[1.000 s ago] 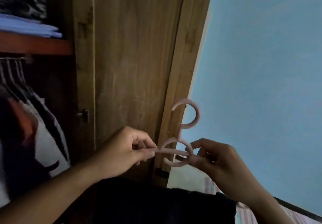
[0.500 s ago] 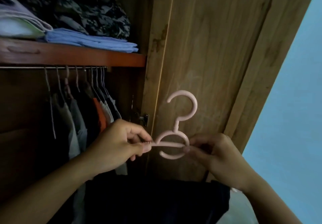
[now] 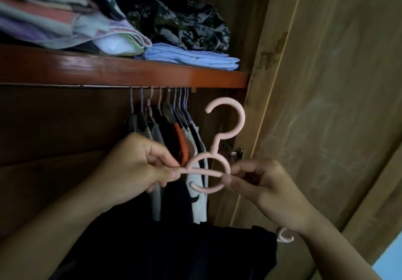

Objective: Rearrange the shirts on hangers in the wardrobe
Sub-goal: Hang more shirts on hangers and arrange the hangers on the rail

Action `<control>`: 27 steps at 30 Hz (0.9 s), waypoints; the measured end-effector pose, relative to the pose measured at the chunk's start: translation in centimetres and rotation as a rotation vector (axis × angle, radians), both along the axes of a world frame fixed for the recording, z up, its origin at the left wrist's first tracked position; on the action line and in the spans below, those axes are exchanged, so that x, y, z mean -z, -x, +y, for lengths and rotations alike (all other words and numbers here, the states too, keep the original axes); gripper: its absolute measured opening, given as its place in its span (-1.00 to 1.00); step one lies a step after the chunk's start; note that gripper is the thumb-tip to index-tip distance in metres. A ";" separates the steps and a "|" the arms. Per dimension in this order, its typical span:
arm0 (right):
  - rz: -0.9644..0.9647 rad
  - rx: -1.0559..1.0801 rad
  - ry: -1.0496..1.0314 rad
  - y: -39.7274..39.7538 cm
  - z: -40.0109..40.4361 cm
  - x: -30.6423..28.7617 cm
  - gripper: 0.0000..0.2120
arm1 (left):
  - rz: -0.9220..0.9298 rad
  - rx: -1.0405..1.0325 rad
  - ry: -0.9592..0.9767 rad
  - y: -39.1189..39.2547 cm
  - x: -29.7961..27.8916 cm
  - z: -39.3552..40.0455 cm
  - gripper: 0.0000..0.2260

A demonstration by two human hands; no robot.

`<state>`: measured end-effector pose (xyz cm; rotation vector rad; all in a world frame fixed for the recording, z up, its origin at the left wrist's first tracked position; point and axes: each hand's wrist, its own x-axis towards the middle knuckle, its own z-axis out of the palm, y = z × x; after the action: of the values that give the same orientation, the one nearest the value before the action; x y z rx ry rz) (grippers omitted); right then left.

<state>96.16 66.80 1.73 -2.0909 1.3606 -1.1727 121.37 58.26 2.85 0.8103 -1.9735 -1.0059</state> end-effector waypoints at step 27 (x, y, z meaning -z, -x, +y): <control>-0.337 -0.299 -0.510 -13.6 -16.7 4.9 -0.87 | -0.188 -0.486 0.125 -9.3 5.6 -10.4 -0.85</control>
<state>109.75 50.12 -3.16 -1.5812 1.0129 -0.8861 130.72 47.82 -2.77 1.2712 -1.8362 -0.5319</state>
